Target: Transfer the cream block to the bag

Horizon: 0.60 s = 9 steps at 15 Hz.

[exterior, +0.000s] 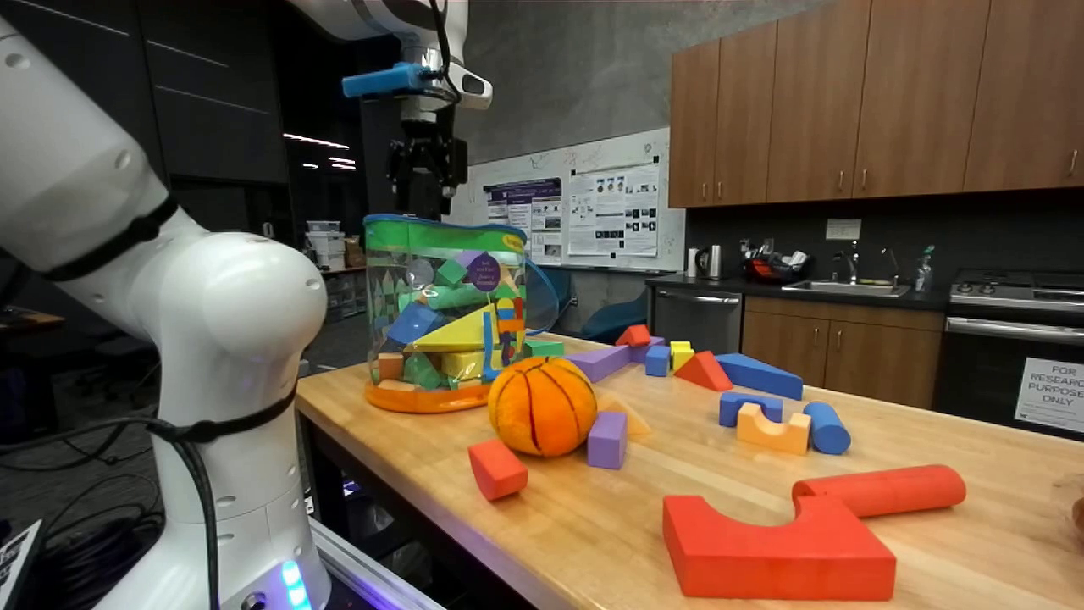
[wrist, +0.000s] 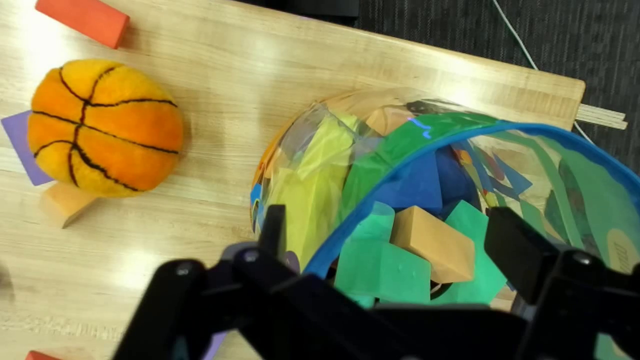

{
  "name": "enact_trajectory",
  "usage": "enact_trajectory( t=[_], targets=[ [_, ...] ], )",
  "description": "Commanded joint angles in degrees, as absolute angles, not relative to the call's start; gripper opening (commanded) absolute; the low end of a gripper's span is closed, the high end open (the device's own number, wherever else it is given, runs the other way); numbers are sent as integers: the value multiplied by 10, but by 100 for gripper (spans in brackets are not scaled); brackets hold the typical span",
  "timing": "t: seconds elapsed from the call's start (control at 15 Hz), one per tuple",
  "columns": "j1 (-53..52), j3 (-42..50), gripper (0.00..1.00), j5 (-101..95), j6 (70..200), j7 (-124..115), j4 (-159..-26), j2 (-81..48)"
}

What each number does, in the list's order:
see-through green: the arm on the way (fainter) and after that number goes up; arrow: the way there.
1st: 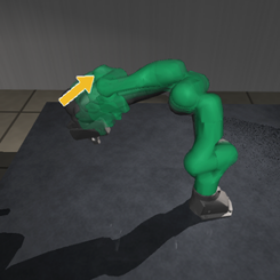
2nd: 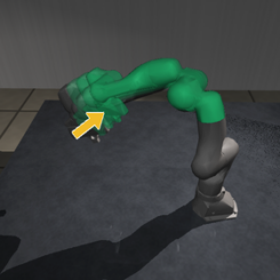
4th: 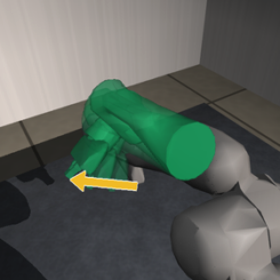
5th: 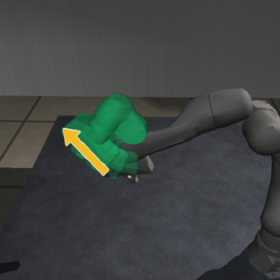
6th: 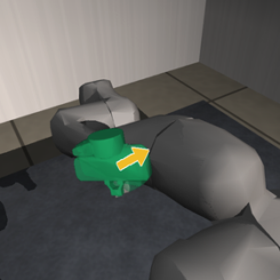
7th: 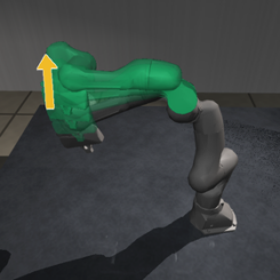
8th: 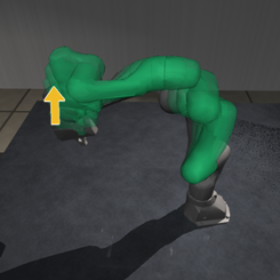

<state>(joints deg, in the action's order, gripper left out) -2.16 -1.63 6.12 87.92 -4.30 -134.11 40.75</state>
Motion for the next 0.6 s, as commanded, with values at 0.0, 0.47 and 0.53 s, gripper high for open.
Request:
enact_trajectory(
  t=[0.0,0.47,0.53],
  targets=[
    [-15,-22,100,58,876,-43,-1326,405],
    [20,43,100,79,870,-38,-1236,405],
    [27,57,100,81,871,-36,-1227,403]
  ],
)
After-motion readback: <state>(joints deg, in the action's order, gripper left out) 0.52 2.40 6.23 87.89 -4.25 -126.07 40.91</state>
